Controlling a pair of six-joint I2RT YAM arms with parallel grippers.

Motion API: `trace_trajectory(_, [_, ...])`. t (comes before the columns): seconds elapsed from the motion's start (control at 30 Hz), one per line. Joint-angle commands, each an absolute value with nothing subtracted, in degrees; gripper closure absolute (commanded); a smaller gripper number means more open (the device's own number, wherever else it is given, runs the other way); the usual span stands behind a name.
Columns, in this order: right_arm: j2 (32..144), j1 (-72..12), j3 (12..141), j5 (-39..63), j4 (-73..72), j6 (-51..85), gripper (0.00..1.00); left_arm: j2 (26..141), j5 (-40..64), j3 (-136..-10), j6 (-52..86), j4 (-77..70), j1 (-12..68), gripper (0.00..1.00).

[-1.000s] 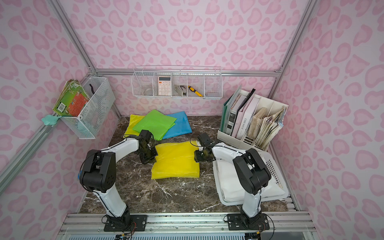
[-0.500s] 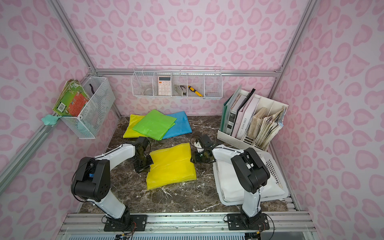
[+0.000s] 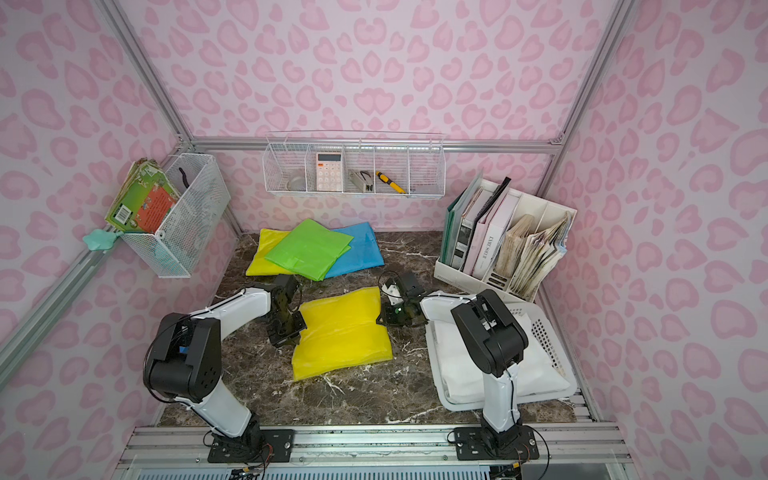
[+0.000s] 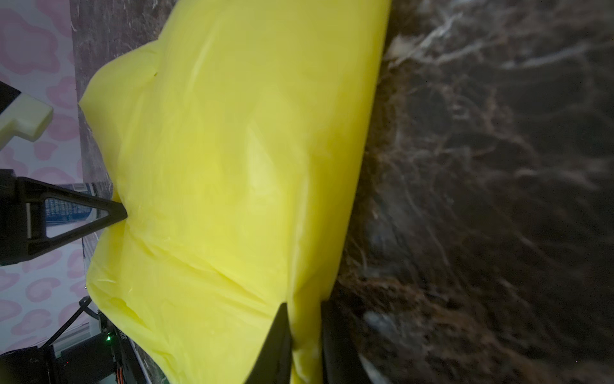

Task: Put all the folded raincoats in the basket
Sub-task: Pick up the raincoat from the center of the board.

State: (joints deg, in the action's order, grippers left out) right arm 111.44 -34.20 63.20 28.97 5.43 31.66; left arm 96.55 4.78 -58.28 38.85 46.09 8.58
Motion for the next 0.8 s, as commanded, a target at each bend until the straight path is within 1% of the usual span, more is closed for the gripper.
trace_trajectory(0.0, [110.88, -34.3, 63.14, 28.25, 6.01, 31.44, 0.93, 95.68, 4.09, -58.24, 39.27, 46.97, 8.53, 0.78])
trace_trajectory(0.13, [110.24, -34.1, 63.97, 26.17, 8.78, 29.08, 1.0, 94.44, 4.31, -57.88, 39.3, 46.87, 8.53, 0.61])
trace_trajectory(0.2, [109.96, -33.86, 64.66, 24.58, 11.14, 27.11, 1.0, 93.88, 4.14, -57.64, 39.26, 46.75, 8.54, 0.57])
trace_trajectory(0.3, [109.69, -33.08, 65.13, 23.36, 13.46, 25.43, 1.0, 93.82, 4.54, -57.0, 39.37, 45.77, 8.53, 0.56])
trace_trajectory(0.6, [109.95, -32.52, 64.29, 24.43, 12.63, 25.82, 1.0, 95.6, 11.29, -53.47, 39.34, 36.91, 8.57, 0.58])
trace_trajectory(0.77, [110.31, -32.53, 63.77, 24.51, 12.55, 25.55, 0.99, 93.92, 14.29, -52.16, 39.45, 33.63, 8.53, 0.58])
